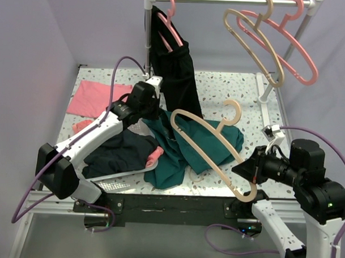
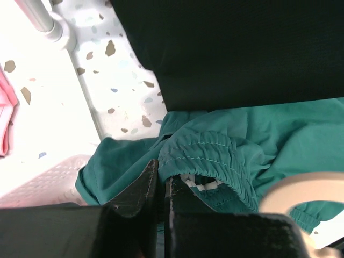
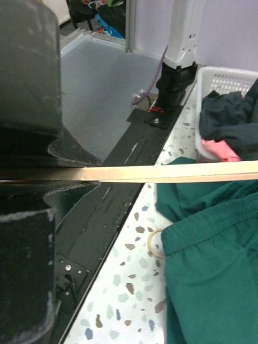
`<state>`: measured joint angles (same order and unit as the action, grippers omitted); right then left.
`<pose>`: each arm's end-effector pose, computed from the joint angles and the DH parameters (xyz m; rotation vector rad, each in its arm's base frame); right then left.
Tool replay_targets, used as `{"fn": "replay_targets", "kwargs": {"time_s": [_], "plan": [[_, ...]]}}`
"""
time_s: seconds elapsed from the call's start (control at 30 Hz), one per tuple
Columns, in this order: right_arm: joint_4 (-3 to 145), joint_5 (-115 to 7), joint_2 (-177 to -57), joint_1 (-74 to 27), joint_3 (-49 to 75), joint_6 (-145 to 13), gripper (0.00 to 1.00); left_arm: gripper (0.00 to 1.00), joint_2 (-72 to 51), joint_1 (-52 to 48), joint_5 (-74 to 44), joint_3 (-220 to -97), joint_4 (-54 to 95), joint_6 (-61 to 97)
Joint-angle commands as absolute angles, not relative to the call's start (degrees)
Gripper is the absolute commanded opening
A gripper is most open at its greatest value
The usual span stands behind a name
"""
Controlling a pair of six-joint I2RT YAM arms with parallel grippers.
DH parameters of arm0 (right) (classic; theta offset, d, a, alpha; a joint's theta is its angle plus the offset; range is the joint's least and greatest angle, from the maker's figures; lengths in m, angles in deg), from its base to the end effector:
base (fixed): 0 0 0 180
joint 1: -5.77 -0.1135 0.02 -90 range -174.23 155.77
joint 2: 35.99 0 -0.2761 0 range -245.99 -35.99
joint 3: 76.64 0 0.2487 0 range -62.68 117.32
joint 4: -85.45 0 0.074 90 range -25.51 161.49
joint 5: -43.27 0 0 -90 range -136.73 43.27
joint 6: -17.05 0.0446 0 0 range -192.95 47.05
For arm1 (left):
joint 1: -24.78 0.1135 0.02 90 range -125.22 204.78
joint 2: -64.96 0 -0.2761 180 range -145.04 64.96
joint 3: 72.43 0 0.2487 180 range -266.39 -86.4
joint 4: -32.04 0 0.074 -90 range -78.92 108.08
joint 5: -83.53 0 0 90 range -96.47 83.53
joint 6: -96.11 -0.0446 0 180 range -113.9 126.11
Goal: Place the shorts on the hanger
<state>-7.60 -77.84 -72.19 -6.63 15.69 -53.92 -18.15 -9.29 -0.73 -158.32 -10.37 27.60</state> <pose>0.0199 0.0280 0.4157 -0.1808 2.2473 0.9005 0.2729 -0.1792 0.3242 0.1972 2.2816 -0.4002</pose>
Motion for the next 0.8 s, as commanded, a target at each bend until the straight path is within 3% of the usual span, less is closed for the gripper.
{"fn": "replay_targets", "kwargs": {"time_s": [0.0, 0.77], "plan": [[-5.7, -80.6, -70.8, -6.4, 13.3, -54.2, 0.0, 0.0, -18.2, -8.8, -2.0, -162.9, -9.4, 25.2], [-4.1, -78.9, -71.5, -9.0, 12.6, -56.0, 0.0, 0.0, -19.9, -10.9, -4.9, -166.5, -11.4, 21.5]]}}
